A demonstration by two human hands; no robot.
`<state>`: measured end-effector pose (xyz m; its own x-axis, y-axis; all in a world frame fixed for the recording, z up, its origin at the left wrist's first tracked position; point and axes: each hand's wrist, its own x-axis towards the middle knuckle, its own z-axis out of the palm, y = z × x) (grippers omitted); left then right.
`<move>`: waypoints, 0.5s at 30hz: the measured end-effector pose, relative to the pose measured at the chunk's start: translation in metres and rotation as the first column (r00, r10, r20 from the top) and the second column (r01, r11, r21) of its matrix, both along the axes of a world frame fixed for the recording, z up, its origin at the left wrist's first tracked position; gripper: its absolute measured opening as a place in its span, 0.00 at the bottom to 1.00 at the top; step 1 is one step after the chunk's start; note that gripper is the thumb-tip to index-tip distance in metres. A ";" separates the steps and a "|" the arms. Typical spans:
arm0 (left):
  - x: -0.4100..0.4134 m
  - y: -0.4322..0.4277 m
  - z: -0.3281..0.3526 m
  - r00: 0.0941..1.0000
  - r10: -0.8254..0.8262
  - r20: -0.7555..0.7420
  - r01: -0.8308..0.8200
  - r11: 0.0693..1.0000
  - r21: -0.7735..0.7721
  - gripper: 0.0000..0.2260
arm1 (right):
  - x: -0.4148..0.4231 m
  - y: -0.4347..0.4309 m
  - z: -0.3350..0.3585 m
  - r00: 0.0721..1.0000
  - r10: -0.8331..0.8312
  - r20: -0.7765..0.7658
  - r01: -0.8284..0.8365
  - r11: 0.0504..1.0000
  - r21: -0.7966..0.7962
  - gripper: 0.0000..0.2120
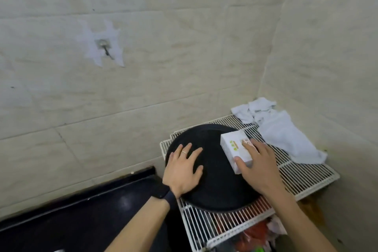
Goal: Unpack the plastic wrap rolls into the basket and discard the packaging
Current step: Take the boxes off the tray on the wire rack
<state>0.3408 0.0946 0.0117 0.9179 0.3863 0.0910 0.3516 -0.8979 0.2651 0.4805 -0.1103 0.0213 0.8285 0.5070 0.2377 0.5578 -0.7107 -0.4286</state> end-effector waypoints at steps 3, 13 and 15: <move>0.022 -0.008 -0.011 0.995 0.028 -0.097 -0.032 0.999 -0.042 0.27 | 0.015 -0.005 -0.005 0.996 -0.027 -0.081 0.020 0.996 -0.091 0.36; 0.024 -0.020 -0.057 0.975 0.152 -0.160 -0.163 0.985 -0.061 0.28 | 0.015 -0.007 -0.039 0.984 0.018 -0.178 -0.013 0.999 0.032 0.48; 0.025 -0.021 -0.057 0.976 0.158 -0.148 -0.169 0.984 -0.062 0.28 | 0.014 -0.007 -0.042 0.990 0.008 -0.143 -0.006 1.000 0.014 0.50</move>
